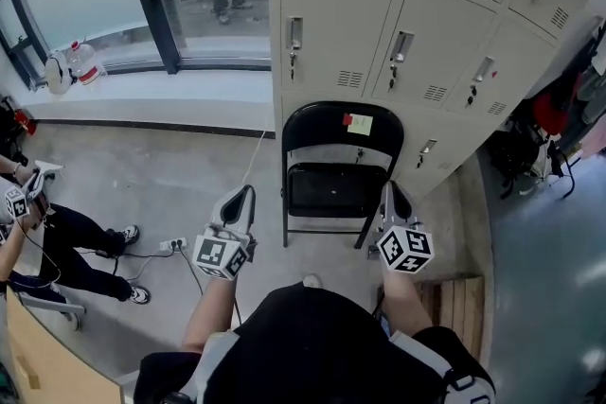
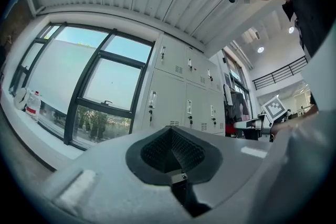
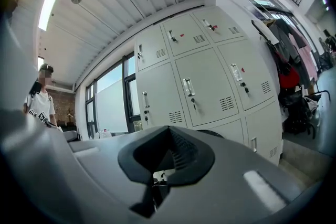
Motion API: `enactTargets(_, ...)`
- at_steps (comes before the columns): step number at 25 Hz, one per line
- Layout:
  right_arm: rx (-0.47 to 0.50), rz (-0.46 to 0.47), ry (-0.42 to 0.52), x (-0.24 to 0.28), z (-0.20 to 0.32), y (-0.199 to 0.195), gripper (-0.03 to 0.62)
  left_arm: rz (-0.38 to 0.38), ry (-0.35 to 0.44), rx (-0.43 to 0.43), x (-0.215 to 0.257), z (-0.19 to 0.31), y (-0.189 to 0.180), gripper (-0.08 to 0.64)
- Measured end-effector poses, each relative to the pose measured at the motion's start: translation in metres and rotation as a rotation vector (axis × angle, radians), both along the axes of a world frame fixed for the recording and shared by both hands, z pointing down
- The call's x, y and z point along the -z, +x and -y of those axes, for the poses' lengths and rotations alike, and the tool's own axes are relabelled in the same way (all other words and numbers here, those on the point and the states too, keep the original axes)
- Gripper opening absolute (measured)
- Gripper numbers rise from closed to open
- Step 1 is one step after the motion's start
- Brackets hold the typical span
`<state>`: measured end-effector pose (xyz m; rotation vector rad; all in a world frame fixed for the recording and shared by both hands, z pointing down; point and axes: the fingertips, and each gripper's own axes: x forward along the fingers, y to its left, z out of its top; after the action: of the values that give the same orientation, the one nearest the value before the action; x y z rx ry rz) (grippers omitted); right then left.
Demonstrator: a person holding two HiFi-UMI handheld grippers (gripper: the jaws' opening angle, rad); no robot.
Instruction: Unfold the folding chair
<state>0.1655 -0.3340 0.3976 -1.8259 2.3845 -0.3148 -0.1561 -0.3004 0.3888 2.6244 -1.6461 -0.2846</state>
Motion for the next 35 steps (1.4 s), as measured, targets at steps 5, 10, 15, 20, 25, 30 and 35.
enactTargets(5,0.012,0.002,-0.031,-0.007,0.034,0.022,0.006,-0.004,-0.009,-0.006,-0.005,0.041,0.029,0.002)
enactTargets(10,0.03,0.001,-0.079,-0.027,0.058,0.028,0.006,-0.011,-0.05,-0.019,-0.02,0.068,0.044,0.002)
enactTargets(15,0.05,0.008,-0.164,-0.059,0.076,0.017,0.006,0.036,-0.095,-0.034,-0.04,0.092,0.043,0.002)
enactTargets(20,0.041,0.006,-0.207,-0.072,0.1,0.003,0.006,0.053,-0.132,-0.074,-0.054,0.131,0.044,0.002)
enactTargets(25,0.027,0.024,-0.25,-0.08,0.122,-0.014,0.006,0.092,-0.16,-0.152,-0.067,0.174,0.044,0.002)
enactTargets(30,-0.003,0.042,-0.31,-0.097,0.137,-0.028,0.006,0.134,-0.206,-0.225,-0.08,0.217,0.045,0.002)
enactTargets(35,-0.033,0.057,-0.338,-0.108,0.155,-0.038,0.006,0.176,-0.254,-0.278,-0.101,0.251,0.045,0.002)
